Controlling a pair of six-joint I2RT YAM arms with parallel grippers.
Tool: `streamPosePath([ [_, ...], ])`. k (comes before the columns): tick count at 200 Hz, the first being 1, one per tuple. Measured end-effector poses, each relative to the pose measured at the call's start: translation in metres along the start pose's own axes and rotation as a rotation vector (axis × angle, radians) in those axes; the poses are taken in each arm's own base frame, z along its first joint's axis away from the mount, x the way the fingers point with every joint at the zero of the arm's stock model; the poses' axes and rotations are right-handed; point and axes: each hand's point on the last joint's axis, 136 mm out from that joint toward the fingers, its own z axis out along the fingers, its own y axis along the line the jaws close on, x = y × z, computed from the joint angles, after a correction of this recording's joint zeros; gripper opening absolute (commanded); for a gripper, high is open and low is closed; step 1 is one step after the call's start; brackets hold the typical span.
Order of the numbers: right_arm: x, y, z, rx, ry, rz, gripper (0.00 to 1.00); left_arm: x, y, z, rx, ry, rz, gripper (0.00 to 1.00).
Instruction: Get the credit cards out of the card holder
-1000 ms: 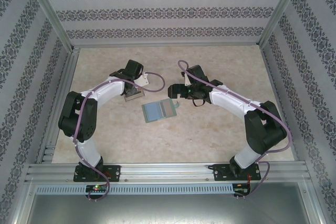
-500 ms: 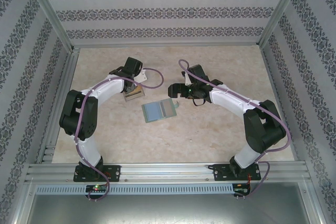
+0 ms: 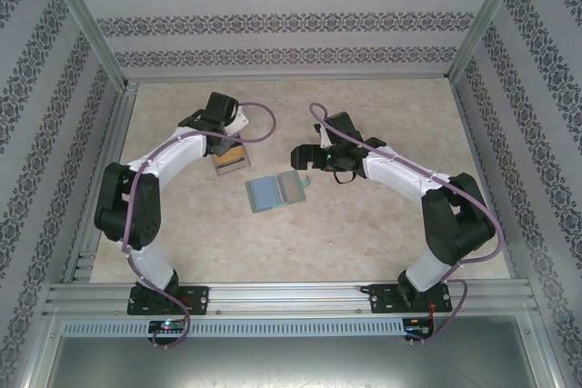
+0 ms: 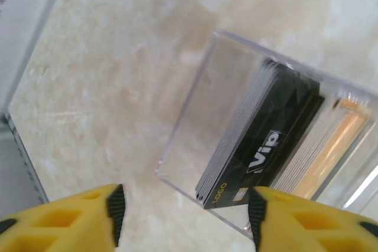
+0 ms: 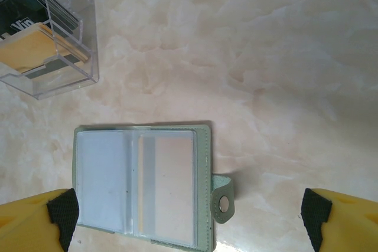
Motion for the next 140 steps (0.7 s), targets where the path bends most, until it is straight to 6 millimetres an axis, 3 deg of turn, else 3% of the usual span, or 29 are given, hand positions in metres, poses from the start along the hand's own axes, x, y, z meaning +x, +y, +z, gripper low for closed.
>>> streamPosePath([
  [4,0.0,0.0,0.0,-0.001,0.001,-0.002,0.98,-0.002,0.003,-0.006,-0.001,-0.016,-0.02,0.97],
  [6,0.0,0.001,0.0,-0.001,0.001,-0.004,0.98,-0.003,0.005,-0.009,-0.004,-0.022,-0.04,1.0],
  [38,0.008,0.011,0.002,-0.01,0.014,-0.032,0.98,-0.019,0.025,-0.063,-0.009,-0.172,-0.303,0.99],
  [63,0.018,0.024,0.005,-0.026,0.036,-0.065,0.98,-0.01,0.029,-0.099,0.006,-0.263,-0.552,0.99],
  [78,0.024,0.032,0.007,-0.034,0.048,-0.082,0.98,0.001,0.026,-0.11,0.026,-0.28,-0.703,0.99],
  [101,0.036,0.038,0.015,-0.039,0.08,-0.101,0.98,0.019,0.008,-0.111,0.099,-0.266,-0.878,1.0],
  [121,0.046,0.041,0.025,-0.037,0.113,-0.113,0.98,0.04,-0.023,-0.101,0.204,-0.208,-0.998,0.88],
  [140,0.053,0.042,0.033,-0.036,0.14,-0.116,0.98,0.059,-0.062,-0.086,0.328,-0.135,-1.098,0.61],
])
